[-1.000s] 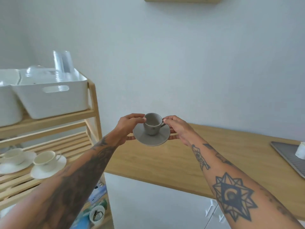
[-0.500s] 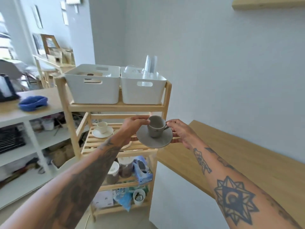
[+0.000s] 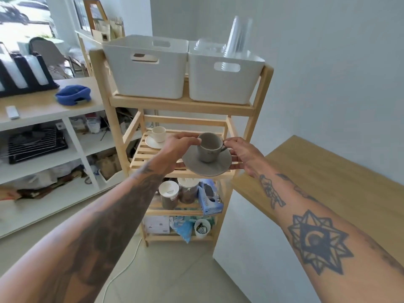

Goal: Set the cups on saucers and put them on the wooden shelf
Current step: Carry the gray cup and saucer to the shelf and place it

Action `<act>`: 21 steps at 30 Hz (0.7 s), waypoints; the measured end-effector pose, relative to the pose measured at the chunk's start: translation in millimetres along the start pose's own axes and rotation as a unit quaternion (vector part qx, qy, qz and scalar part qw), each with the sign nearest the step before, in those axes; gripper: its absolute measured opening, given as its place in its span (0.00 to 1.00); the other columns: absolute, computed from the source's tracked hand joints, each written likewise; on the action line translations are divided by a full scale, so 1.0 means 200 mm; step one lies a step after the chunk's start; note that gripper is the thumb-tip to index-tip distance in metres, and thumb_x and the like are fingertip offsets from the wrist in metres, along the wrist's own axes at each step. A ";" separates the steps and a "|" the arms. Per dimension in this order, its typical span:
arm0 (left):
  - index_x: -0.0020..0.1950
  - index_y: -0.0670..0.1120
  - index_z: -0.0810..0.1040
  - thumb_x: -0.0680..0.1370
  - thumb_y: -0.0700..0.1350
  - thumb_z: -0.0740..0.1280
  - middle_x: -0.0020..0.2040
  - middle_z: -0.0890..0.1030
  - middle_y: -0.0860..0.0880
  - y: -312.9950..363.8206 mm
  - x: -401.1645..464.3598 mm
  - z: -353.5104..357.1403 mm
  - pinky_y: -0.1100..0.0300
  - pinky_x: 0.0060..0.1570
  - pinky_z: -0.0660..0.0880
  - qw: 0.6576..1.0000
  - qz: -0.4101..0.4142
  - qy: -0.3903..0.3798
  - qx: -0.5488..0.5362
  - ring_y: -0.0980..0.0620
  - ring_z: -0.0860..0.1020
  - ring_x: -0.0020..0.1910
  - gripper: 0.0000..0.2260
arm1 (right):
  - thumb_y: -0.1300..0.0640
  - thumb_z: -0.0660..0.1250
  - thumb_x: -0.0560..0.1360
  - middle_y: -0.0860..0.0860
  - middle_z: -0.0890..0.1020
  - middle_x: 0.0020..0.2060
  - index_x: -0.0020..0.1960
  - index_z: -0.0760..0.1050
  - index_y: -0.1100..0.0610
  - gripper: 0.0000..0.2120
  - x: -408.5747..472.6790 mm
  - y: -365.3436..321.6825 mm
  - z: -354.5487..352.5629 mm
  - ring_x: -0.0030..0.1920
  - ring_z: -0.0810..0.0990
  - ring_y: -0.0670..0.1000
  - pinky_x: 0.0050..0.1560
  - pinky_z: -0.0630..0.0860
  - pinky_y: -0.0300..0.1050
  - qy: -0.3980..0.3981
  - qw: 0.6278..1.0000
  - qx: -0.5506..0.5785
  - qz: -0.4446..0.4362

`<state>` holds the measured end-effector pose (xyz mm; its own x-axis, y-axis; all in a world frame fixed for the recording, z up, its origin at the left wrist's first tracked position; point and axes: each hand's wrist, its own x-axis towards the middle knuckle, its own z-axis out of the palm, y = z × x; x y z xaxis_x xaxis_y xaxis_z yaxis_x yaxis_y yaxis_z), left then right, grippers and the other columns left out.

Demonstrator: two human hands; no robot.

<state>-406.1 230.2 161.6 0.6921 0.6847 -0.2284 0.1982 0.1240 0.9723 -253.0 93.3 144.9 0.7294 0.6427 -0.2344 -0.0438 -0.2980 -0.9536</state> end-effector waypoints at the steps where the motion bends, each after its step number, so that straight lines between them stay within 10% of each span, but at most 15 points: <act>1: 0.48 0.56 0.86 0.74 0.45 0.74 0.50 0.83 0.50 -0.02 0.06 0.00 0.56 0.38 0.81 1.000 -0.003 0.003 0.004 0.48 0.79 0.46 0.06 | 0.53 0.67 0.78 0.56 0.81 0.48 0.53 0.76 0.52 0.05 0.05 0.02 0.01 0.46 0.81 0.56 0.47 0.83 0.54 0.000 1.000 0.003 0.008; 10: 0.55 0.53 0.85 0.73 0.46 0.75 0.50 0.83 0.50 -0.13 0.84 0.06 0.63 0.29 0.77 0.999 -0.025 -0.015 0.025 0.48 0.80 0.47 0.10 | 0.53 0.67 0.76 0.53 0.81 0.49 0.50 0.76 0.50 0.03 0.75 0.15 0.06 0.45 0.81 0.53 0.43 0.81 0.49 0.034 0.999 0.001 0.026; 21: 0.56 0.48 0.81 0.75 0.47 0.72 0.54 0.84 0.45 -0.26 1.63 0.18 0.54 0.43 0.81 0.998 -0.035 -0.018 0.045 0.45 0.83 0.51 0.11 | 0.54 0.66 0.76 0.50 0.80 0.46 0.45 0.76 0.51 0.02 1.52 0.27 0.10 0.52 0.81 0.55 0.53 0.82 0.53 0.129 0.992 0.012 0.006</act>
<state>-166.2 421.1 34.9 0.6986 0.6505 -0.2980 0.3074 0.1032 0.9460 -46.5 286.4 18.4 0.8787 0.4366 -0.1933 -0.0684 -0.2857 -0.9559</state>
